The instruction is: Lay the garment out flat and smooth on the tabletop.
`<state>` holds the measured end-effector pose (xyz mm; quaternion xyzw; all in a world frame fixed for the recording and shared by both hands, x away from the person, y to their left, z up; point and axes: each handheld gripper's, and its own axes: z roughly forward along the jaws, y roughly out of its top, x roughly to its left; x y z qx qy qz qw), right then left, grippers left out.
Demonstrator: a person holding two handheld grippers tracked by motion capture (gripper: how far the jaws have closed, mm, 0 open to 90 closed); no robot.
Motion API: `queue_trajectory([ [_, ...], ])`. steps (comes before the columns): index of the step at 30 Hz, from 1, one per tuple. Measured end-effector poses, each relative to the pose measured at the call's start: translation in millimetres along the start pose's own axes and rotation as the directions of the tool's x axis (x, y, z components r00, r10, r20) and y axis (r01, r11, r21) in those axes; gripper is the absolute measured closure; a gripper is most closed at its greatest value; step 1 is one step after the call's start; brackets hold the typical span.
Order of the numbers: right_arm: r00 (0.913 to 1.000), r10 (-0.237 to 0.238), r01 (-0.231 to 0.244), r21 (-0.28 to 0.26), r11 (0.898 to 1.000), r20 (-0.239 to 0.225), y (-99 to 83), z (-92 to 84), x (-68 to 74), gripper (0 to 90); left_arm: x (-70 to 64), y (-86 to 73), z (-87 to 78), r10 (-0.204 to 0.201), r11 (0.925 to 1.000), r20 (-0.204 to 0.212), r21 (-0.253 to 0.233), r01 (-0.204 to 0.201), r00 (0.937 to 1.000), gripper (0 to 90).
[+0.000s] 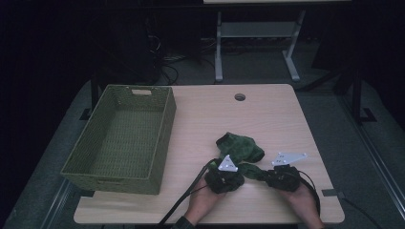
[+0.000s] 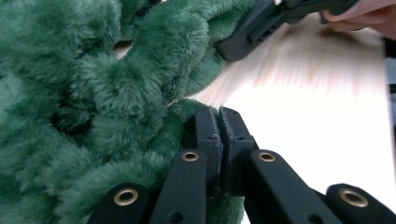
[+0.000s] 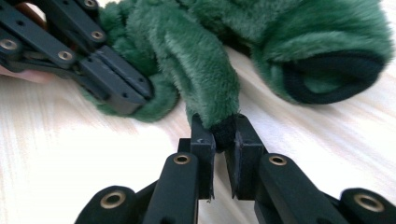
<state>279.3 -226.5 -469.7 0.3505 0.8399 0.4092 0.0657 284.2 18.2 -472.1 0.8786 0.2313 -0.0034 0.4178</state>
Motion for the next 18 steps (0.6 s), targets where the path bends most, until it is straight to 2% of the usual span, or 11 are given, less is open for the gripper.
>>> queue_trajectory([
  [4,0.9997,0.008,-0.008,0.006,1.0,0.021,1.2,-5.0,-1.7,82.0,1.7,3.4,-6.8,0.008,0.9997,0.031,-0.024,-0.007,0.9995,87.3],
  [5,0.9995,0.001,-0.001,0.009,1.0,0.032,1.4,-6.7,-3.7,82.1,4.0,8.0,-12.7,0.015,0.9993,0.049,-0.035,-0.014,0.9987,87.3],
  [8,0.9989,-0.018,0.017,0.014,1.0,0.043,3.2,-9.8,-6.1,82.1,7.7,13.5,-21.0,0.016,0.9981,0.056,-0.061,-0.012,0.9983,87.3],
  [9,0.9992,-0.011,0.01,0.01,1.0,0.04,3.5,-10.4,-6.7,82.0,7.7,13.5,-21.0,0.016,0.9981,0.056,-0.061,-0.012,0.9983,87.3],
  [11,0.999,-0.002,0.001,0.017,1.0,0.045,3.0,-12.5,-7.5,82.0,10.3,18.8,-31.7,0.024,0.9974,0.054,-0.069,-0.021,0.9982,87.2],
  [14,0.9986,-0.01,0.009,0.012,1.0,0.052,2.1,-15.4,-7.6,82.0,12.5,21.3,-40.0,0.028,0.9966,0.051,-0.079,-0.024,0.9983,87.2],
  [16,0.9973,-0.005,0.005,0.004,1.0,0.073,1.8,-21.7,-6.9,82.0,18.1,20.9,-53.2,0.012,0.9955,0.031,-0.094,-0.009,0.9994,87.2],
  [18,0.9965,0.001,-0.001,0.0,1.0,0.083,1.9,-25.7,-6.9,82.0,20.3,20.1,-57.2,0.011,0.9954,0.024,-0.096,-0.009,0.9997,87.2],
])
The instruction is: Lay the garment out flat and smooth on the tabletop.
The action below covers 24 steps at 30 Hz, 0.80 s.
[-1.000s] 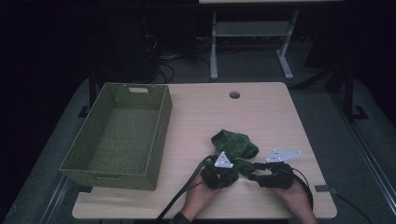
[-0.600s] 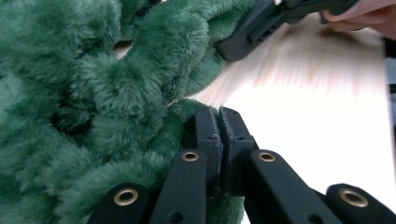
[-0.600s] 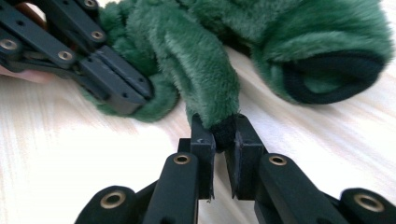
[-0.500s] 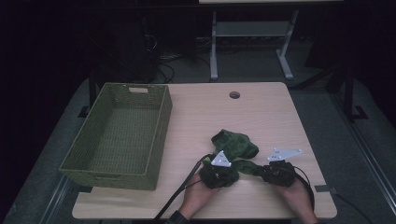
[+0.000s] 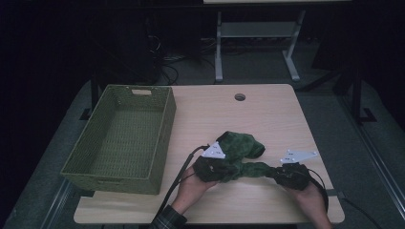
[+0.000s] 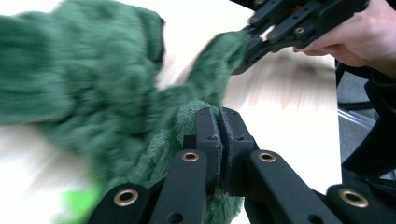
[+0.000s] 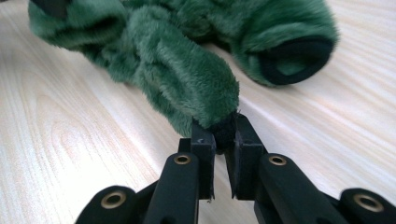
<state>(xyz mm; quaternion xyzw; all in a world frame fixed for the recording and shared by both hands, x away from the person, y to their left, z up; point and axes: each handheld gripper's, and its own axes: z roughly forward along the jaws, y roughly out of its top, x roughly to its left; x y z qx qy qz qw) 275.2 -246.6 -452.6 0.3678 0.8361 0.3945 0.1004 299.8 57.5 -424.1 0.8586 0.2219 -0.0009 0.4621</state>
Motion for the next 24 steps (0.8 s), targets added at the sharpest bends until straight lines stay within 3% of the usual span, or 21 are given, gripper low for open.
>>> queue_trajectory([
  [7,0.9992,0.014,-0.014,-0.009,1.0,0.037,-3.0,-10.8,-6.0,81.9,16.3,-11.0,-25.6,-0.006,0.9995,-0.054,-0.03,0.004,0.9985,87.1],
  [14,0.9944,0.029,-0.029,-0.002,1.0,0.102,-9.9,-25.7,-10.0,82.0,21.3,-28.4,-37.6,-0.022,0.9991,-0.086,-0.039,0.019,0.9961,88.4],
  [21,0.9895,0.079,-0.086,0.05,0.995,0.121,-26.3,-31.9,-15.1,80.3,14.8,-47.4,-26.8,-0.031,0.998,-0.077,0.053,0.035,0.9965,87.6],
  [24,0.9855,0.107,-0.116,0.062,0.991,0.132,-32.0,-30.2,-15.5,73.3,12.9,-48.0,-27.1,-0.006,0.9975,-0.116,0.069,0.014,0.9932,83.7],
])
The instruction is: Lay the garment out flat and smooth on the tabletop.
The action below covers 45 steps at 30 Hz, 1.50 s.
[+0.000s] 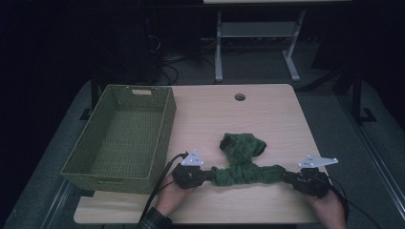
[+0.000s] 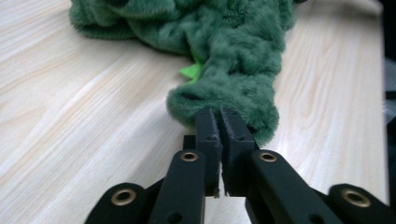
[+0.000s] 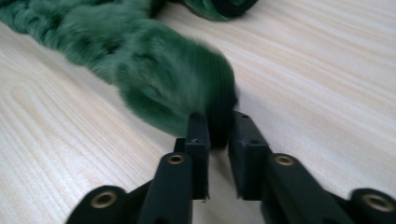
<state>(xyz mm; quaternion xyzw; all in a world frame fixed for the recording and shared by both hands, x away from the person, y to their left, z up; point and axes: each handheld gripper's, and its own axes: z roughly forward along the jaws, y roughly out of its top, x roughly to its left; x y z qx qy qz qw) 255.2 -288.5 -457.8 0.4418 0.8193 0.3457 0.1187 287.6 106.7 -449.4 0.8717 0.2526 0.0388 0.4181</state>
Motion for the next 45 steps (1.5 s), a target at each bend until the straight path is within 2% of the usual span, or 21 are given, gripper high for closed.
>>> queue_trajectory([
  [3,0.9993,0.005,-0.005,-0.017,1.0,0.036,-1.7,-3.6,-3.2,67.1,0.3,4.0,-11.7,-0.005,0.9994,-0.037,-0.034,0.004,0.9993,75.3],
  [4,0.9991,0.015,-0.014,-0.023,1.0,0.04,-2.2,-6.5,-3.6,67.1,-1.3,6.6,-18.2,-0.001,0.9986,-0.048,-0.054,-0.002,0.9989,74.3],
  [6,0.9989,0.006,-0.003,-0.061,0.998,0.047,-1.4,-13.2,-4.1,68.2,-2.5,7.9,-20.6,0.002,0.9981,-0.047,-0.062,-0.004,0.9989,74.2],
  [8,0.9992,-0.015,0.018,-0.09,0.996,0.036,2.1,-18.1,-1.1,74.3,-6.3,11.8,-24.2,0.015,0.9971,-0.044,-0.074,-0.018,0.9989,77.9],
  [9,0.9994,-0.029,0.031,-0.108,0.994,0.02,5.2,-19.3,1.9,78.2,-11.5,15.6,-23.8,0.018,0.9961,-0.009,-0.086,-0.019,0.9998,81.1],
  [11,0.9984,-0.057,0.056,-0.119,0.991,-0.001,9.8,-17.5,7.6,84.5,-18.0,18.5,-18.7,0.046,0.9956,0.005,-0.083,-0.045,0.9989,87.1],
  [12,0.9984,-0.057,0.056,-0.119,0.991,-0.001,9.8,-17.5,7.6,84.5,-18.0,18.5,-18.7,0.046,0.9956,0.005,-0.083,-0.045,0.9989,89.5],
  [13,0.9959,-0.085,0.082,-0.109,0.991,-0.03,15.8,-9.7,14.3,89.6,-22.9,19.2,-9.9,0.051,0.9965,0.009,-0.067,-0.05,0.9987,89.7],
  [15,0.9935,-0.105,0.1,-0.087,0.991,-0.046,20.4,-1.2,17.3,89.8,-23.7,17.6,-0.7,0.05,0.9976,0.018,-0.05,-0.049,0.9986,89.7],
  [16,0.9935,-0.105,0.1,-0.087,0.991,-0.046,20.4,-1.2,17.3,89.8,-23.7,17.6,-0.7,0.05,0.9976,0.018,-0.05,-0.049,0.9986,89.7],
  [17,0.992,-0.12,0.117,-0.06,0.991,-0.041,24.5,10.7,19.0,89.9,-22.6,15.3,8.3,0.044,0.9988,0.016,-0.022,-0.044,0.9989,89.7],
  [18,0.992,-0.12,0.117,-0.06,0.991,-0.041,24.5,10.7,19.0,89.9,-22.6,15.3,8.3,0.044,0.9988,0.016,-0.022,-0.044,0.9989,89.7],
  [19,0.9912,-0.131,0.131,-0.032,0.991,-0.018,27.3,20.2,16.6,89.9,-19.4,12.9,17.0,0.047,0.9988,-0.004,0.011,-0.047,0.9989,89.7],
  [20,0.9917,-0.128,0.128,-0.015,0.992,-0.007,27.6,23.3,16.0,89.9,-19.4,12.9,17.0,0.047,0.9988,-0.004,0.011,-0.047,0.9989,89.7],
  [21,0.9917,-0.128,0.128,-0.015,0.992,-0.007,27.6,23.3,16.0,89.9,-16.8,11.9,22.9,0.06,0.9974,-0.024,0.041,-0.059,0.9979,89.7],
  [23,0.9909,-0.135,0.135,0.028,0.99,-0.004,25.7,33.8,13.1,90.0,-11.8,9.2,32.7,0.07,0.9943,-0.038,0.083,-0.067,0.9968,89.7],
  [29,0.9898,-0.142,0.143,0.049,0.989,-0.013,16.6,26.0,18.7,90.0,-10.8,6.9,36.0,0.077,0.9918,-0.039,0.105,-0.072,0.9963,89.8],
  [32,0.992,-0.123,0.124,0.045,0.991,-0.026,7.9,19.1,22.9,90.0,-12.4,4.6,33.1,0.071,0.9921,-0.03,0.106,-0.068,0.997,89.8],
  [33,0.9925,-0.118,0.12,0.05,0.992,-0.03,4.9,16.1,25.2,90.0,-12.7,4.1,31.4,0.082,0.9898,-0.024,0.119,-0.079,0.9963,89.8],
  [42,0.9902,-0.12,0.124,0.051,0.991,-0.071,-11.7,3.3,38.6,89.9,-22.7,-5.4,21.8,0.056,0.9918,0.038,0.113,-0.06,0.9977,89.6],
  [45,0.9892,-0.127,0.13,0.039,0.991,-0.074,-14.6,-0.3,40.7,85.9,-25.1,-2.0,16.6,0.052,0.9931,0.046,0.102,-0.057,0.9976,83.0],
])
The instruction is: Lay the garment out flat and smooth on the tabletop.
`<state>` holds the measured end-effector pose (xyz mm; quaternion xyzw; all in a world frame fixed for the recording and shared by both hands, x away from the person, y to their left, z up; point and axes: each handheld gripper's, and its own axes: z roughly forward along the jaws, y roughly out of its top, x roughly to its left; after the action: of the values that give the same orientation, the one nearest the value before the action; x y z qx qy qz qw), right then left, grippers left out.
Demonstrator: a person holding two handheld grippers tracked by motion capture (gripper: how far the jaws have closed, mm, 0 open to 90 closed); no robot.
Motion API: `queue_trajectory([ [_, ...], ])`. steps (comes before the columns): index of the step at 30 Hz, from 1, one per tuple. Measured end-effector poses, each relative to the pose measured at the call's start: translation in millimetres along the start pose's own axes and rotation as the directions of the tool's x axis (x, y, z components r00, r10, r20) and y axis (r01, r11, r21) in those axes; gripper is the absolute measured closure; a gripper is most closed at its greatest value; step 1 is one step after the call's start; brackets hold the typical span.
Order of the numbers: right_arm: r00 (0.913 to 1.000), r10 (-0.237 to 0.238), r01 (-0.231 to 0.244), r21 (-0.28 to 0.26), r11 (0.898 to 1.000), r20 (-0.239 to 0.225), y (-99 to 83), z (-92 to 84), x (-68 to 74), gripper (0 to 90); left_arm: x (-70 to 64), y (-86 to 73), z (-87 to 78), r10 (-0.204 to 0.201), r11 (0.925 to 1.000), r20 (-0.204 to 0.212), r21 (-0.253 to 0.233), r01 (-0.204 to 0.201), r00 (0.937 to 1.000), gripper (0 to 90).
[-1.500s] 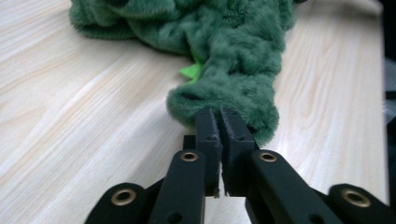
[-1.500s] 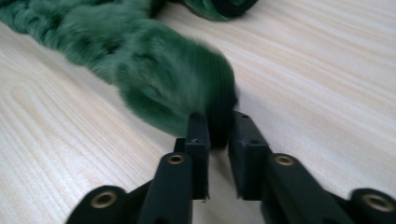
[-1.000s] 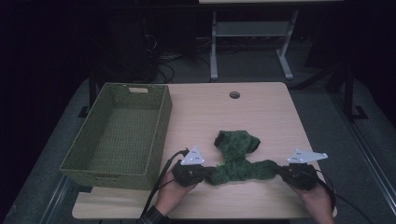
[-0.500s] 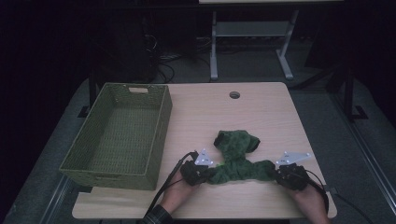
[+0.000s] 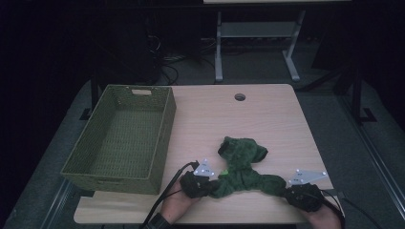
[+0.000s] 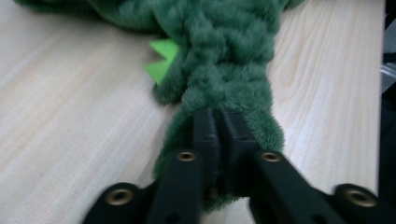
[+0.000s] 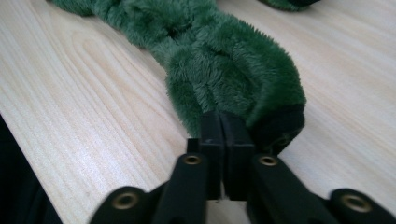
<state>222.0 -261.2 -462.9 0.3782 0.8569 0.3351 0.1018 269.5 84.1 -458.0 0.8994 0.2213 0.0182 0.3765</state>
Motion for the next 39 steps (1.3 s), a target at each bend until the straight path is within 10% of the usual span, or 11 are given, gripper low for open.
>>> queue_trajectory([
  [9,0.9985,0.04,-0.035,-0.125,0.992,0.038,25.8,-13.1,-19.2,69.9,12.2,26.5,-15.8,-0.001,0.9981,-0.033,-0.062,-0.001,0.9994,61.7],
  [18,0.9946,0.103,-0.102,-0.093,0.99,0.006,63.2,14.3,-49.8,49.1,44.4,55.3,-14.8,-0.006,0.9976,-0.082,-0.07,0.0,0.9966,50.2],
  [39,0.9936,0.11,-0.11,-0.019,0.994,-0.026,81.0,51.5,-78.4,62.1,79.5,87.6,10.4,-0.011,0.994,-0.071,-0.109,0.003,0.9974,48.4],
])
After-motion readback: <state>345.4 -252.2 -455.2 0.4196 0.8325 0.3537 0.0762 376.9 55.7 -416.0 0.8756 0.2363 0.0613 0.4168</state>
